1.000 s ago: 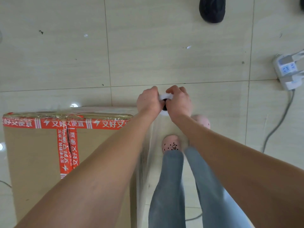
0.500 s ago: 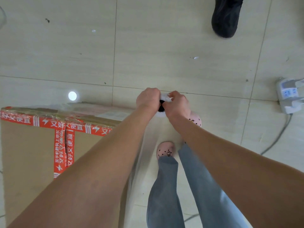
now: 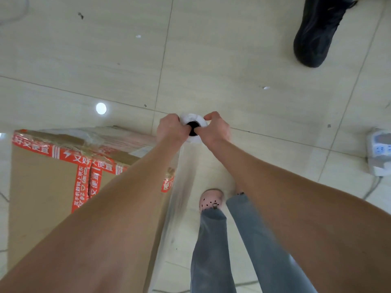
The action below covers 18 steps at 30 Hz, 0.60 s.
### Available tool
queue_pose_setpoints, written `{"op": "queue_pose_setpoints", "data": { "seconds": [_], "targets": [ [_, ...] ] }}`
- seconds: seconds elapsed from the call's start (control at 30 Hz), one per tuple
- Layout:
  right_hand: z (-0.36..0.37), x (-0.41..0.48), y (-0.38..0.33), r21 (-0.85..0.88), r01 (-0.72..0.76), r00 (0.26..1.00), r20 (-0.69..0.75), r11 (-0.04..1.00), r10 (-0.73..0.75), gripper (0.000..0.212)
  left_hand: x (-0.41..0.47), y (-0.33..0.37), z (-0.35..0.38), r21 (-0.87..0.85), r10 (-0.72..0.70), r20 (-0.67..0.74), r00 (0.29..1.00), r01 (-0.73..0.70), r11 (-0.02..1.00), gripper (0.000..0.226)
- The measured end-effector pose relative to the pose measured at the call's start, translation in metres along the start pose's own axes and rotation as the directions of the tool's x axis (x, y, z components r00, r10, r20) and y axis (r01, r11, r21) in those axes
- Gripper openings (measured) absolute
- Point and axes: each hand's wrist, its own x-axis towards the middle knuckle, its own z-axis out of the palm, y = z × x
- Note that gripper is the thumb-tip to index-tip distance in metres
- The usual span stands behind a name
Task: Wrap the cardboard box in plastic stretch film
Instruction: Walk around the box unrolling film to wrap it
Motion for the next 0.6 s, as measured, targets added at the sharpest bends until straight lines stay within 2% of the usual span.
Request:
{"op": "queue_pose_setpoints", "data": {
  "seconds": [0.23, 0.4, 0.6],
  "targets": [
    [0.018, 0.011, -0.028, 0.016, 0.09, 0.996, 0.027, 0.996, -0.09, 0.035, 0.016, -0.021, -0.014, -0.064, -0.101, -0.027, 0.995, 0.099, 0.993, 0.018],
    [0.025, 0.011, -0.034, 0.05, 0.059, 0.996, 0.067, 0.997, -0.062, 0.029, 0.017, -0.03, -0.019, -0.073, -0.109, -0.03, 0.994, 0.106, 0.992, 0.018],
    [0.021, 0.017, -0.042, 0.029, 0.042, 0.994, 0.095, 0.999, -0.044, 0.031, 0.022, -0.027, -0.023, -0.089, -0.098, 0.004, 0.995, 0.098, 0.991, 0.022]
  ]
}}
